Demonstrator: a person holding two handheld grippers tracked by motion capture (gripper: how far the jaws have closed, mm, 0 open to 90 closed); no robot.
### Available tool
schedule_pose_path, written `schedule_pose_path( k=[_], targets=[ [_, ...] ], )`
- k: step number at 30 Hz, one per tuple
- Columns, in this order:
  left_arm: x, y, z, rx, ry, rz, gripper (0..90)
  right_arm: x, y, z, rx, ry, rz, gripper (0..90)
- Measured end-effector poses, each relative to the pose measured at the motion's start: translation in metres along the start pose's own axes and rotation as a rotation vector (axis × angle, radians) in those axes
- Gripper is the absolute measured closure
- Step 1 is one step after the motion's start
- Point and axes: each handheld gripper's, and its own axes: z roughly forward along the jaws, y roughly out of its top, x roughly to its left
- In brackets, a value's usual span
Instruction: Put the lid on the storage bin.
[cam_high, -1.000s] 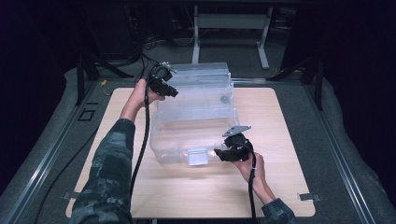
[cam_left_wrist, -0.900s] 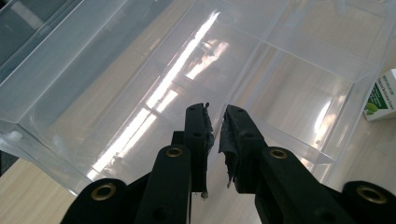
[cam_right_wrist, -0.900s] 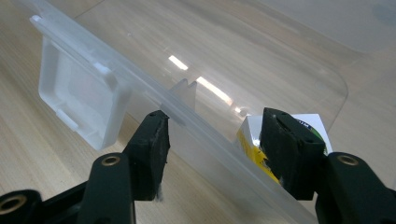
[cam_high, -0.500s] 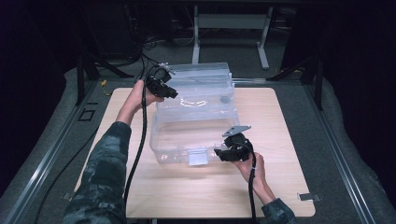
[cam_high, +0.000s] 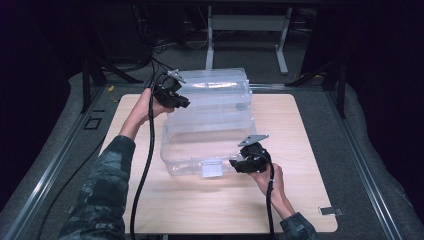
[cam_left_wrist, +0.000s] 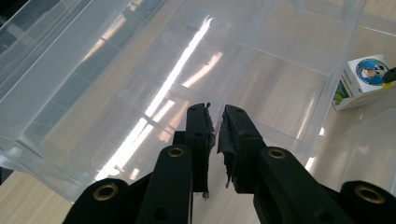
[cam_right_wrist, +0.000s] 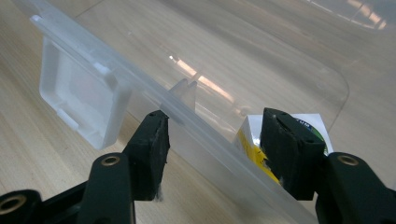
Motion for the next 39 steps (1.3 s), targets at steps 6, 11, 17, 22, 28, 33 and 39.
schedule_pose_path(
  k=[6,11,17,22,28,33,39],
  targets=[
    [-0.009,-0.003,-0.003,-0.016,0.021,0.022,80.3,0.0,0.0,0.0,-0.004,0.0,-0.002,42.4],
    [-0.014,-0.006,-0.009,-0.027,0.008,0.025,80.4,0.0,0.0,0.0,-0.004,0.0,-0.003,42.4],
    [-0.022,-0.01,-0.012,-0.043,0.017,0.039,80.6,0.0,0.0,0.0,-0.001,0.002,-0.003,42.3],
    [-0.03,-0.016,-0.017,-0.065,0.016,0.05,80.7,0.0,0.0,0.0,-0.002,0.006,-0.002,42.2],
    [-0.037,-0.023,-0.021,-0.086,0.005,0.045,80.7,0.001,0.0,0.0,0.001,-0.005,-0.004,41.3],
    [-0.042,-0.026,-0.023,-0.096,0.012,0.051,80.7,0.002,0.0,0.0,0.002,-0.008,-0.006,41.1],
    [-0.049,-0.03,-0.024,-0.099,0.021,0.06,80.7,0.002,0.0,0.0,0.002,-0.005,-0.006,41.1]
  ],
)
